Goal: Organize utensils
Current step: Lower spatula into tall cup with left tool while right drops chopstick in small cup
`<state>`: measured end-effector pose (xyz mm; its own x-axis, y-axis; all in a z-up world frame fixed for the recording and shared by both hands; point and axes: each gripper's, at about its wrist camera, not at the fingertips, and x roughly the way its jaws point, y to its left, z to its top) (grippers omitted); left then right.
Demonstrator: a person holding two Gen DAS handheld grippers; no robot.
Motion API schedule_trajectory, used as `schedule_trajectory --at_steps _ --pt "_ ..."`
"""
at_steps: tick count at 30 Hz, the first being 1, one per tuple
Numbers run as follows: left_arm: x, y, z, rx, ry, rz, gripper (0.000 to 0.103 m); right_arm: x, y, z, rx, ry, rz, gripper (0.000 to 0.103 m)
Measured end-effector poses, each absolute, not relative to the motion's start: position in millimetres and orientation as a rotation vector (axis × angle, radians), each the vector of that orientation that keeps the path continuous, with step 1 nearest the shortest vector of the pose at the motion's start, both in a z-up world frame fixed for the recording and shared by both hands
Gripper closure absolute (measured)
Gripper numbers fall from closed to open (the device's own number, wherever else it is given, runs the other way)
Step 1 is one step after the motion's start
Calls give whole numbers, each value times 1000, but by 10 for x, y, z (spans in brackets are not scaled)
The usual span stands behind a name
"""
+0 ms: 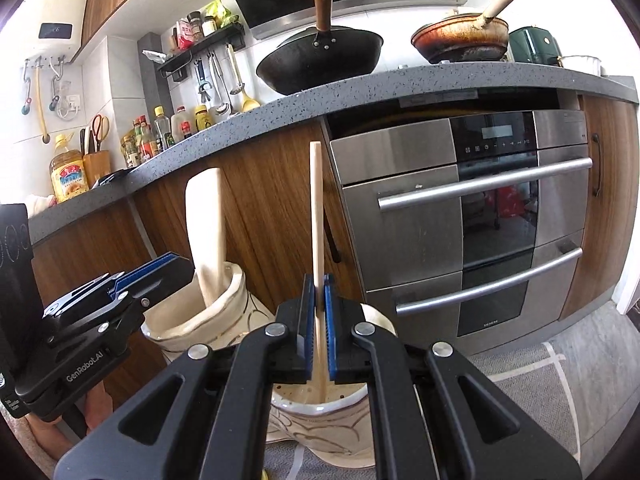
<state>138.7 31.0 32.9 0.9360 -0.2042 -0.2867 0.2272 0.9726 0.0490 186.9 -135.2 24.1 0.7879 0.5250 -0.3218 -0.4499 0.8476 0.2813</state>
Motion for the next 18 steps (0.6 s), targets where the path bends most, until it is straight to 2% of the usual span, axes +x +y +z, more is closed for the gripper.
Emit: schedule_trajectory --at_steps 8,10,11,12,16,18 --pt "1403 369 299 47 319 -219 82 1941 -1326 209 218 472 555 96" --pt "1379 378 315 42 321 -223 80 1918 -1322 227 216 469 547 84" --pt "1365 379 325 43 321 -220 73 1900 -1327 242 219 466 550 65" --pt "1343 384 341 42 319 -219 62 1876 -1339 268 224 460 548 51" --pt "1210 418 447 24 307 -220 46 1743 -1420 410 232 430 540 49" --pt "1139 431 492 16 312 -221 38 1678 -1480 459 241 429 536 40"
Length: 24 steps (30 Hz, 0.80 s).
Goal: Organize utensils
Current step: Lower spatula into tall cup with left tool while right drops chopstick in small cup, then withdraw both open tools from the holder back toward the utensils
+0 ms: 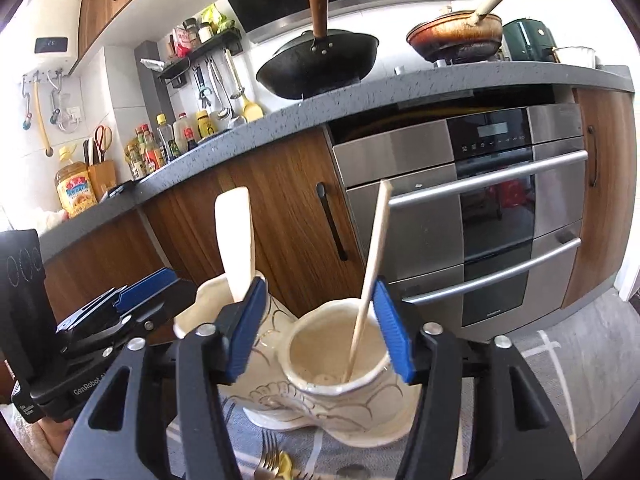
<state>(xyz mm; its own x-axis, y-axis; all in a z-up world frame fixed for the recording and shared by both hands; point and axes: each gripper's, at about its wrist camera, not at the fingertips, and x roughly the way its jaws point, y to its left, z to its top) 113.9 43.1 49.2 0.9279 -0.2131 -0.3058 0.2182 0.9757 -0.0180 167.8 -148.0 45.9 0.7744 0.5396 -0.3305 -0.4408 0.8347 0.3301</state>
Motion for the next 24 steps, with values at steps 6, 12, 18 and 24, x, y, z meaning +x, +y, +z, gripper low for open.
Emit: schedule_trajectory --at_steps 6,12,18,24 --pt "890 416 538 31 351 -213 24 1386 -1715 541 255 428 510 18" --pt "661 383 548 31 378 -213 16 1067 -1889 612 248 410 501 5" --pt "441 364 528 18 419 -211 14 724 -1983 648 220 408 505 5" --pt "201 379 439 -6 449 -207 13 413 -2065 574 166 406 454 5"
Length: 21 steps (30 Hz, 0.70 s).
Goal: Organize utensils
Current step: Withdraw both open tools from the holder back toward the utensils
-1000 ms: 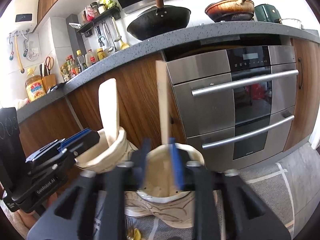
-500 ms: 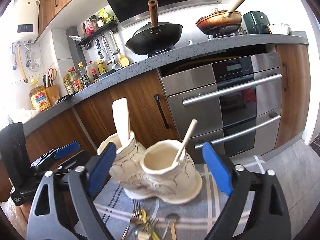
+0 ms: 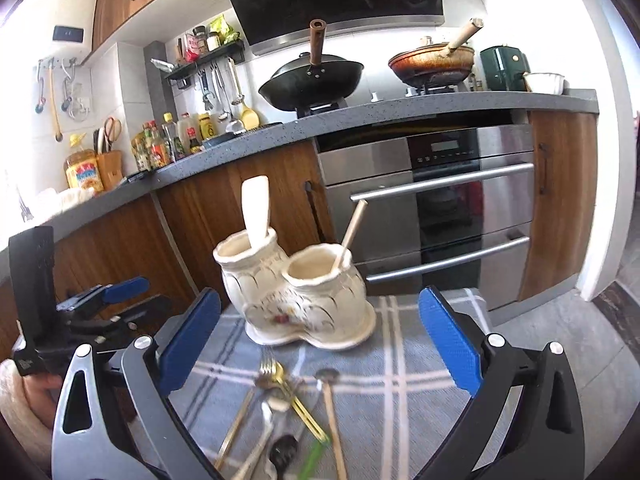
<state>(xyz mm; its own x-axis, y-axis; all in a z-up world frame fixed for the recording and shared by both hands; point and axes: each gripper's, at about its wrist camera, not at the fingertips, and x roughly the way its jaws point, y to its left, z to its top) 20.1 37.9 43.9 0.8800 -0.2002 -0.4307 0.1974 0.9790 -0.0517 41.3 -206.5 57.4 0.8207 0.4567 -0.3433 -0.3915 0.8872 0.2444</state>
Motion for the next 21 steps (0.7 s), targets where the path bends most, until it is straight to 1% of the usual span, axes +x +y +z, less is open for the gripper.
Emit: schedule_trajectory --at_steps 7,14,21 --pt "20 360 154 -11 513 -201 13 215 -2202 301 95 443 318 5" --pt "34 140 -185 53 581 -213 12 162 -2245 -46 62 555 318 5" --pt "205 58 -385 89 653 -173 14 262 -2072 -321 29 682 363 5"
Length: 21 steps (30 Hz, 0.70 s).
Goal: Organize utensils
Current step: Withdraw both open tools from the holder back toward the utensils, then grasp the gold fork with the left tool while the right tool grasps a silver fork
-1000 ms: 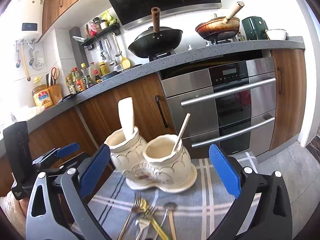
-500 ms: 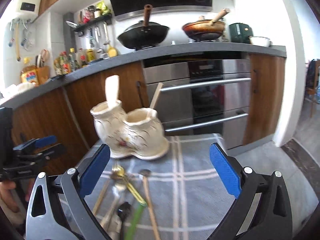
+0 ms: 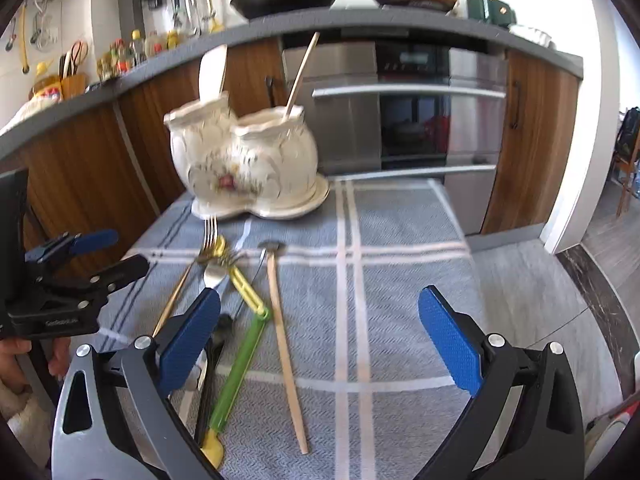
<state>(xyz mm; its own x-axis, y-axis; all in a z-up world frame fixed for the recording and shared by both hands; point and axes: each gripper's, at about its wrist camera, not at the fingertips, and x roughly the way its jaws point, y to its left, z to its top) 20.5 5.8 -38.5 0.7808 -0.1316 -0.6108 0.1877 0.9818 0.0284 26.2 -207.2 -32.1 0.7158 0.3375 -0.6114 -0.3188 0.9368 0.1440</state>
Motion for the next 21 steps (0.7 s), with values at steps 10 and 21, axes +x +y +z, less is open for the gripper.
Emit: schedule_trajectory --at_steps 10,21 --pt "254 156 -511 81 694 -189 35 374 -1591 -434 21 769 477 40" --pt "301 404 -548 9 714 -174 44 545 -1048 -597 -8 875 546 77"
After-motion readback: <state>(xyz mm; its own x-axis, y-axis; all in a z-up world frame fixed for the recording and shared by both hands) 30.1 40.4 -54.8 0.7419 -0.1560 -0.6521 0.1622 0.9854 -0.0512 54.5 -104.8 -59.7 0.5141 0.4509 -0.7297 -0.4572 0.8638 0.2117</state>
